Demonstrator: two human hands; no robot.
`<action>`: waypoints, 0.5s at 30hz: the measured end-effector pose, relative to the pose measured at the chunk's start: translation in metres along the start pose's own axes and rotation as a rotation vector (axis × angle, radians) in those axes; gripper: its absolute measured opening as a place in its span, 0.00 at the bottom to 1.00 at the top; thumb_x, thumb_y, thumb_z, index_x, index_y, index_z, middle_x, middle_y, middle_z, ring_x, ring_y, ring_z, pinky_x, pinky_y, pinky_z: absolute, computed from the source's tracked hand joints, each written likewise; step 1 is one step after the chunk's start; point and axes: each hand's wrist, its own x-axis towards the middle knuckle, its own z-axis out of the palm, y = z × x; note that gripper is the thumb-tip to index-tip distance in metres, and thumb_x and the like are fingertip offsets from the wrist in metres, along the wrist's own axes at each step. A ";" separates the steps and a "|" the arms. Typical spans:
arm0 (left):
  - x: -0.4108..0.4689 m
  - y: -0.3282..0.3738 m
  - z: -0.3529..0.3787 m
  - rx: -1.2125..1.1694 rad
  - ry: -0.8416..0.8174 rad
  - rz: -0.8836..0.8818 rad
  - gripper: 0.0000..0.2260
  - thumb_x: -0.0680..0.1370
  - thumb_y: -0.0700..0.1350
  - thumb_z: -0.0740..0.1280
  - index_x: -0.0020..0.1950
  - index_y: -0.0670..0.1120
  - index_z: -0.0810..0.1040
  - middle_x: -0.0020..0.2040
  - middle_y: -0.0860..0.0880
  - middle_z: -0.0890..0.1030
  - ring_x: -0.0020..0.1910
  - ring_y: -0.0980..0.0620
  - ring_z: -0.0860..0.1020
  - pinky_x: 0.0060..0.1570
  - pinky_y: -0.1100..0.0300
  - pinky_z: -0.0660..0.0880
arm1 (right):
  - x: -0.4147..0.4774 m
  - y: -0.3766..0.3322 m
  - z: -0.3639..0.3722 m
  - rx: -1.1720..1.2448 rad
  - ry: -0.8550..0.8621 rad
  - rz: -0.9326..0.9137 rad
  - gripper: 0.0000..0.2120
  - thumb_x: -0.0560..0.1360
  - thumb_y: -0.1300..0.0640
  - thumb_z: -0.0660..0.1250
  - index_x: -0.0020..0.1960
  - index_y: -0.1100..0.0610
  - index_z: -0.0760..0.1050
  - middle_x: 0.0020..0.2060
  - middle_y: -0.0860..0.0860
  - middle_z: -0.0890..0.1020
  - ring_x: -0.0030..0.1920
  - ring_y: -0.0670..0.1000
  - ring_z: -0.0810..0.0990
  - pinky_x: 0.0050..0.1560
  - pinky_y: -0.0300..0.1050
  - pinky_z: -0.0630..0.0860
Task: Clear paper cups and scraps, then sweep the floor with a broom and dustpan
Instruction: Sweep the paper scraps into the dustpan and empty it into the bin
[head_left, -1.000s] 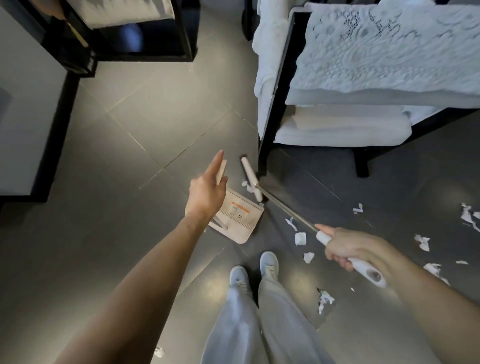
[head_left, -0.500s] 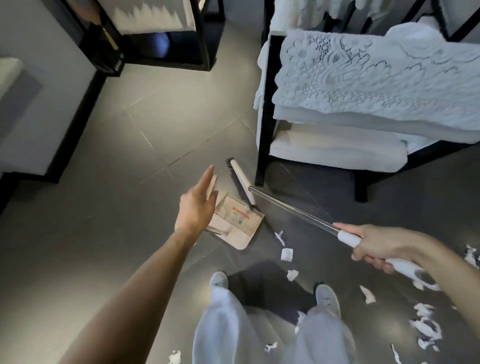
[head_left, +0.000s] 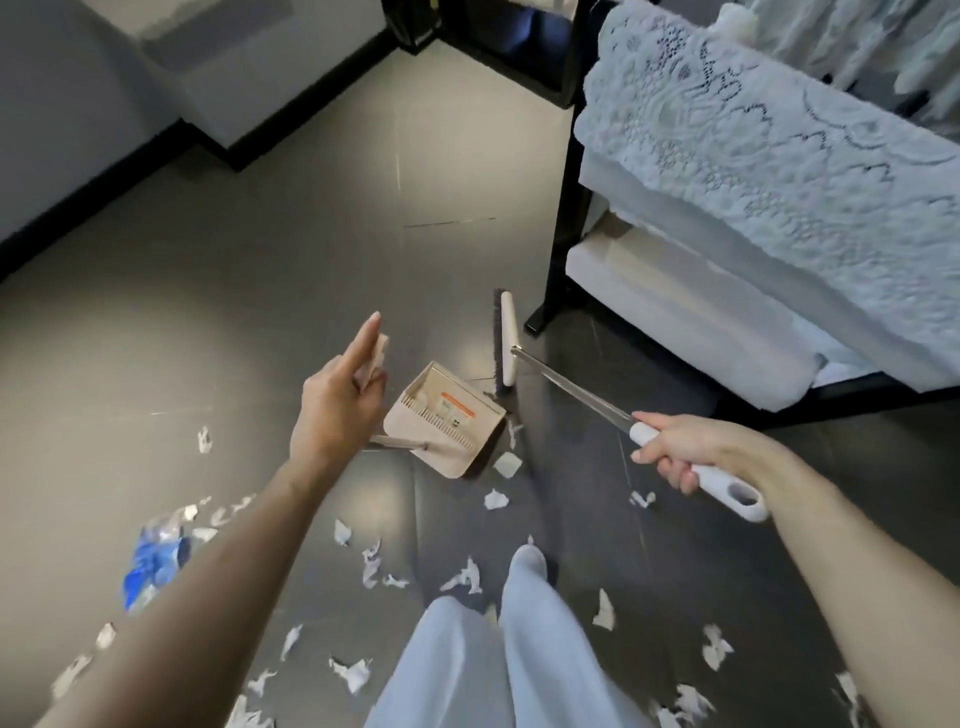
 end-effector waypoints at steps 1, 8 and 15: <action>-0.016 -0.003 -0.005 0.010 0.026 -0.004 0.27 0.77 0.38 0.67 0.73 0.56 0.68 0.46 0.44 0.82 0.41 0.46 0.78 0.47 0.62 0.70 | 0.000 0.006 0.001 -0.023 0.002 0.002 0.35 0.78 0.68 0.61 0.76 0.42 0.54 0.19 0.49 0.64 0.17 0.44 0.61 0.17 0.33 0.60; -0.145 -0.027 -0.048 -0.104 0.146 -0.129 0.27 0.77 0.37 0.67 0.73 0.57 0.68 0.59 0.55 0.80 0.46 0.71 0.75 0.53 0.75 0.68 | -0.002 0.079 0.052 -0.494 0.059 -0.027 0.38 0.75 0.68 0.62 0.78 0.45 0.51 0.28 0.55 0.74 0.25 0.49 0.68 0.28 0.43 0.69; -0.298 -0.031 -0.079 -0.116 0.225 -0.198 0.24 0.78 0.38 0.67 0.72 0.53 0.69 0.56 0.65 0.76 0.45 0.72 0.76 0.48 0.82 0.65 | -0.042 0.190 0.111 -0.480 -0.068 0.012 0.35 0.78 0.68 0.59 0.77 0.42 0.53 0.23 0.50 0.68 0.22 0.45 0.63 0.20 0.36 0.63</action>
